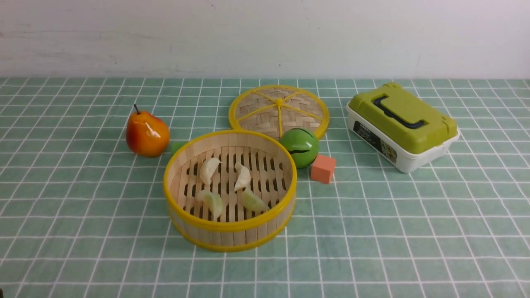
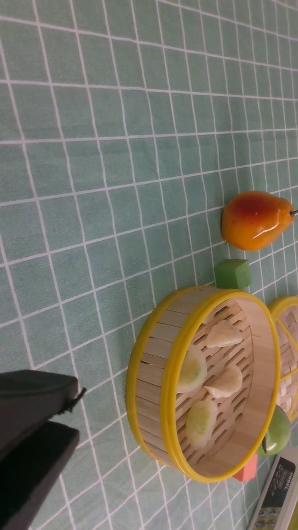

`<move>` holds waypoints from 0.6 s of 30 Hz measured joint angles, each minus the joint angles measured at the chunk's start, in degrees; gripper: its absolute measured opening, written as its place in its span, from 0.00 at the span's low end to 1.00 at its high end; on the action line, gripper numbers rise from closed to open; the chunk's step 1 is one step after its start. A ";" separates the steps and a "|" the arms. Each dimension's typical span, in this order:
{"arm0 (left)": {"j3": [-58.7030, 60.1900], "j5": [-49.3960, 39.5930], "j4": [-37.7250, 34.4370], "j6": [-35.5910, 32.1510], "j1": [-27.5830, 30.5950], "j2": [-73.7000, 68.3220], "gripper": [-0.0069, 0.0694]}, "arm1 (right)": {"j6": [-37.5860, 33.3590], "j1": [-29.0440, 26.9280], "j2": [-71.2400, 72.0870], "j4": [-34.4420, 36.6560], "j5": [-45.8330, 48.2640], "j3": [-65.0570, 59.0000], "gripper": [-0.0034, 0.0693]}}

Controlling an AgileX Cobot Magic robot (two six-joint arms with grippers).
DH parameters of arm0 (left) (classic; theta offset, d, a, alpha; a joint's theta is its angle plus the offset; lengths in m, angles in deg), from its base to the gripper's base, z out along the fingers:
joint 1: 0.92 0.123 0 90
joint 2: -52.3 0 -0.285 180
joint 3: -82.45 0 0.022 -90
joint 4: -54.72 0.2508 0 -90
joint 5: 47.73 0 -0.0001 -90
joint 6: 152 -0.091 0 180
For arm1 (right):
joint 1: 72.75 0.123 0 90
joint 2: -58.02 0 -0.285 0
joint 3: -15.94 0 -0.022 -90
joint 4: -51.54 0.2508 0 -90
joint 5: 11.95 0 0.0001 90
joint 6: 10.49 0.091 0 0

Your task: Put the dumplings into the steamer on the table with the blue tablecloth.

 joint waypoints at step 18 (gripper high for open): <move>0.15 0.15 0.53 -0.07 5.17 7.32 0.24 | 0.00 0.00 0.00 0.04 0.05 0.00 0.10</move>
